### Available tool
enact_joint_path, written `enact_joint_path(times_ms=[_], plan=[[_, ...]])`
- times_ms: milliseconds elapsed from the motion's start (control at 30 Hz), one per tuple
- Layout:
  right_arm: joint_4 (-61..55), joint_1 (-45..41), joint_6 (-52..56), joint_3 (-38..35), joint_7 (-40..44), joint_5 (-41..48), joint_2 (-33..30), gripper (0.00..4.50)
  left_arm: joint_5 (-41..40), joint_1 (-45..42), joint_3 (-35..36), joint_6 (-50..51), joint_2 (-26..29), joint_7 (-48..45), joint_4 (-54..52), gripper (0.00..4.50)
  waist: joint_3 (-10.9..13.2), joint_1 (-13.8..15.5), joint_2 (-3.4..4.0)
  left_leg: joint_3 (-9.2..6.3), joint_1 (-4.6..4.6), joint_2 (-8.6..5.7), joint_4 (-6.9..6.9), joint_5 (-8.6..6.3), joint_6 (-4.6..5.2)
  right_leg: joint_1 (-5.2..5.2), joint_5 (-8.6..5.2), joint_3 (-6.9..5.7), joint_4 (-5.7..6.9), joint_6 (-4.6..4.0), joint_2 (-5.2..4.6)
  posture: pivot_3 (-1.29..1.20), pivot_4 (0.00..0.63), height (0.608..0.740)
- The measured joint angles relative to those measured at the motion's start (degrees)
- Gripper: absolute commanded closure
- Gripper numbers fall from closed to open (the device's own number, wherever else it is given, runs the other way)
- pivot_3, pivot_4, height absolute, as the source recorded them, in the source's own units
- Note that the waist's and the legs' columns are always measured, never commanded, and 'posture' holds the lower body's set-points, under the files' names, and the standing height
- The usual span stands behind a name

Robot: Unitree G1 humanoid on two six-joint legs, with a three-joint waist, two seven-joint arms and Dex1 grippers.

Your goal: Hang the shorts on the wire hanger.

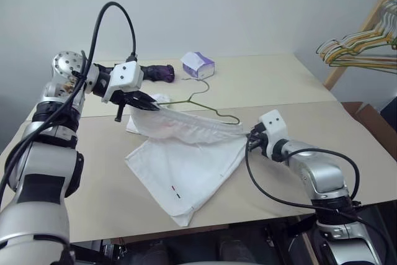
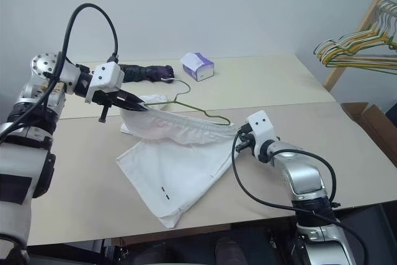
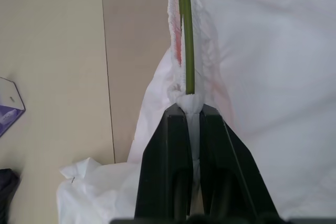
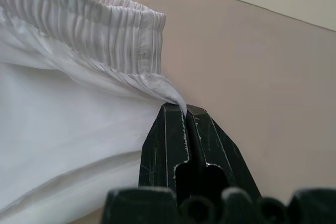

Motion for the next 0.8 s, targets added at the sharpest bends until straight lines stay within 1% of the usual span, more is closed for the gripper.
enact_joint_path(times_ms=[367, 500, 567, 667, 800], plan=[[-2.1, 2.6, -7.2, 0.3, -1.1, -4.4, -2.2, 4.46, 2.7, 0.0, 1.3, -0.4, -1.2, 0.1, 1.7, 4.5, 0.0, -0.1, 0.0, 0.08, 0.0, -0.01, 0.0, 0.0, 0.0, 0.0, 0.0, 0.0, -0.01, 0.0, 0.0, -0.15, 0.0, 0.74], [-5.8, 2.8, -11.3, 0.5, -0.9, -7.3, -5.9, 4.46, 3.0, 0.0, 1.9, -0.5, -1.5, 0.0, 1.7, 4.5, 0.0, -0.1, 0.0, 0.08, 0.0, -0.01, 0.0, 0.0, 0.0, -0.01, 0.0, 0.02, -0.01, 0.0, 0.0, -0.15, 0.0, 0.74], [-9.6, 1.7, -13.8, 2.9, 0.1, -10.8, -10.2, 4.46, 3.2, 0.2, 2.3, -0.6, -1.4, 0.0, 1.4, 4.5, 0.0, -0.2, 0.0, 0.08, 0.01, 0.0, 0.0, 0.0, 0.0, -0.01, -0.01, 0.03, -0.01, 0.01, 0.0, -0.15, 0.0, 0.74], [-15.4, -3.0, -14.0, 5.2, 1.4, -13.9, -12.1, 4.46, 4.0, 0.3, 2.8, -0.6, -2.0, 0.7, 1.3, 4.5, 0.0, -0.5, 0.0, 0.08, 0.07, 0.03, 0.0, 0.0, 0.0, 0.01, -0.01, 0.06, 0.02, 0.01, 0.05, -0.15, 0.0, 0.74], [-18.9, -6.1, -15.5, 8.9, 3.3, -18.8, -14.1, 4.46, 5.0, 0.6, 4.1, -0.8, -2.6, 2.4, 1.2, 4.5, 0.0, -0.4, -0.01, 0.12, 0.04, 0.03, 0.0, 0.0, 0.0, 0.02, -0.01, 0.05, -0.02, 0.01, 0.03, -0.15, 0.0, 0.74]])
